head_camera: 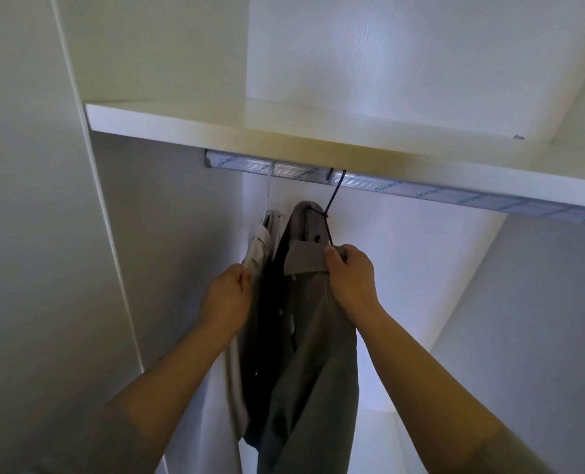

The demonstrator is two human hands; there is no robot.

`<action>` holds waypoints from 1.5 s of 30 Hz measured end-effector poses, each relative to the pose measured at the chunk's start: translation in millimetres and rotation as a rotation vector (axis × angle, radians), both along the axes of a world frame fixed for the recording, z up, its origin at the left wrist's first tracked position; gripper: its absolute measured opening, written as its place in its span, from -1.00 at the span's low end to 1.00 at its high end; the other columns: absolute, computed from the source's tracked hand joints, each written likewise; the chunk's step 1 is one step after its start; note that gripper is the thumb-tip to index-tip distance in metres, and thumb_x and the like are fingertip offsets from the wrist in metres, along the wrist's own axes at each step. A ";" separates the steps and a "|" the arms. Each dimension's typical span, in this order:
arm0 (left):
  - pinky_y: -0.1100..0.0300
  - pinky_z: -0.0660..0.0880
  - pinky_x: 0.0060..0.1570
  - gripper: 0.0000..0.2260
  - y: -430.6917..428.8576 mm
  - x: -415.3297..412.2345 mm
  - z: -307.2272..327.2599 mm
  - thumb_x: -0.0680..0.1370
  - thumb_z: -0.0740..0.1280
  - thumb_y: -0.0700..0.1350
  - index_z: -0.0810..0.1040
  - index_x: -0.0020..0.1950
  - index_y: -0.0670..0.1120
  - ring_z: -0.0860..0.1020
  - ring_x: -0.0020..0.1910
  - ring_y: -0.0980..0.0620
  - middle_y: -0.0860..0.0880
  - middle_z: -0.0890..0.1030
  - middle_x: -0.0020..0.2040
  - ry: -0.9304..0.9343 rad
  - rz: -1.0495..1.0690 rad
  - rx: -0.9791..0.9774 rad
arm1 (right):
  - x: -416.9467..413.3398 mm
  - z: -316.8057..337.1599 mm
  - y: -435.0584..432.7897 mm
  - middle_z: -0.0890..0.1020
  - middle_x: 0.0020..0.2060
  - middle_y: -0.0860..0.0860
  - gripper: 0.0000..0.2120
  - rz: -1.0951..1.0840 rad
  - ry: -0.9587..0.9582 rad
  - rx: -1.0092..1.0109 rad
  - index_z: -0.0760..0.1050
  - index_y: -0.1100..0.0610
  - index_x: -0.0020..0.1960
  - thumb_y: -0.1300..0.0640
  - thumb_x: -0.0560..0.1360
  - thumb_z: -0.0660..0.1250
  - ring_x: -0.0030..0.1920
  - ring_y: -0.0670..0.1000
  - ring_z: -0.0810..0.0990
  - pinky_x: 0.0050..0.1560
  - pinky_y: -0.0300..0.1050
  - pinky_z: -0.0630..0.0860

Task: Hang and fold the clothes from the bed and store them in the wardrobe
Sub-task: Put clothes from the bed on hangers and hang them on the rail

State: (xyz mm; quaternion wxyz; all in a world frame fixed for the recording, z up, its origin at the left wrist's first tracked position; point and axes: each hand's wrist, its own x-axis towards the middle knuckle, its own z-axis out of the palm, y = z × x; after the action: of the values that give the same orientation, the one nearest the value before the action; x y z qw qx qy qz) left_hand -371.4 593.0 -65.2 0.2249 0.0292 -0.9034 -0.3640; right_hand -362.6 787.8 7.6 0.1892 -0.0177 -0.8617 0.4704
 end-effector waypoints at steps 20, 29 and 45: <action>0.17 0.17 -0.38 -0.70 2.2 4.0 7.2 0.67 0.11 -0.09 0.31 -0.27 -0.03 0.32 -0.38 0.07 0.07 0.32 -0.38 -0.038 -0.001 0.038 | -50.2 0.7 -48.1 0.54 -0.13 0.07 -0.79 0.012 -0.086 0.001 0.47 0.19 -0.03 0.11 0.65 0.14 -0.14 0.02 0.51 -0.19 -0.24 0.38; 0.13 0.19 -0.30 -0.76 -0.7 4.4 8.7 0.66 0.13 -0.10 0.34 -0.19 -0.10 0.32 -0.34 -0.01 0.00 0.36 -0.32 -0.018 -0.008 0.039 | -42.9 -21.3 -49.3 0.49 -0.21 -0.03 -0.85 0.030 -0.114 0.004 0.40 0.11 -0.06 0.08 0.65 0.17 -0.24 -0.10 0.45 -0.29 -0.29 0.30; 0.45 0.35 -0.48 -0.78 0.9 26.8 14.3 0.59 0.29 -0.01 0.36 -0.25 0.09 0.42 -0.42 0.17 0.07 0.47 -0.33 -0.046 -0.033 0.233 | 7.6 -47.2 -37.4 0.55 -0.02 -0.07 -0.45 0.066 -0.319 -0.110 0.25 0.05 0.43 0.06 0.52 0.39 -0.10 -0.02 0.62 0.03 -0.09 0.63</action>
State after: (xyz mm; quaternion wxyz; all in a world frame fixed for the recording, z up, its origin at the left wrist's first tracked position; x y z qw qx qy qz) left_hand -344.6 594.0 -50.9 0.1932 0.0485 -0.8603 -0.4693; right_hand -355.0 750.4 -39.5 0.0333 -0.0740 -0.8538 0.5143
